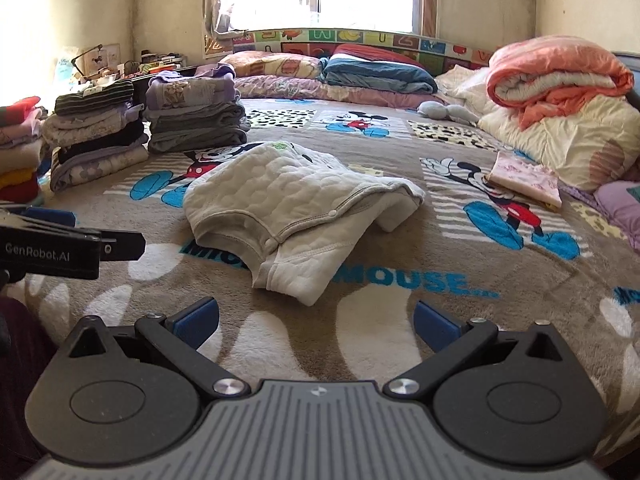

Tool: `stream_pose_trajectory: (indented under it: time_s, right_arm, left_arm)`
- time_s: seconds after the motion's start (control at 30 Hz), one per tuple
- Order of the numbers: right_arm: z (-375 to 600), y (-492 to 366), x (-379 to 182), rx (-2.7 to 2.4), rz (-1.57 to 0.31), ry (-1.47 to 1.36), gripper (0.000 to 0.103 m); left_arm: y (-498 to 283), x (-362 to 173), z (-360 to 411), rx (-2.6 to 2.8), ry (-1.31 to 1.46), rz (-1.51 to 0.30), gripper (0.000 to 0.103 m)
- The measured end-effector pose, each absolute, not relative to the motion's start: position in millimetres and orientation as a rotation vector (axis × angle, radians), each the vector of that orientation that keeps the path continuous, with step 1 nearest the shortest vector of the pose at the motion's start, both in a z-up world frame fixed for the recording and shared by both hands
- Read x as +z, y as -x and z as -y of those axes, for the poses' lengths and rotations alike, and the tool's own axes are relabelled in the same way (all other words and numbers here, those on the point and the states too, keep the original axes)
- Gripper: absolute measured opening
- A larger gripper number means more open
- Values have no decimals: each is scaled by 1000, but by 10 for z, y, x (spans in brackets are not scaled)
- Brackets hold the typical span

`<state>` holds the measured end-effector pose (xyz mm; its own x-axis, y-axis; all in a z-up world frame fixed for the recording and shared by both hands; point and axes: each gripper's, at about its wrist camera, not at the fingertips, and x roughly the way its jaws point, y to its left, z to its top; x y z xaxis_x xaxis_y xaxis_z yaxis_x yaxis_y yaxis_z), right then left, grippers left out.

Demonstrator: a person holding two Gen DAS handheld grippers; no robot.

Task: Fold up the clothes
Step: 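Grasp the white garment's edge with the left gripper while the right gripper grasps another edge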

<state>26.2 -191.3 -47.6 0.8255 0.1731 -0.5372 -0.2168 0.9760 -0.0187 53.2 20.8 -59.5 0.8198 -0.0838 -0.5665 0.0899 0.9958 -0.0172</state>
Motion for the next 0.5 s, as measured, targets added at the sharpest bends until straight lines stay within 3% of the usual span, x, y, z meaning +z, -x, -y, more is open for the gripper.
stream_pose_trajectory:
  time_s: [0.37,0.5]
  right_arm:
    - [1566,-487,-1085,196,-374,555,103]
    - [1442,-546,-1301,200,-398,647,103]
  left_arm:
    - [-996,-1109,-309,-111,-316,-643,103]
    - [-1060,-1240,-286,-139,-421,-623,101]
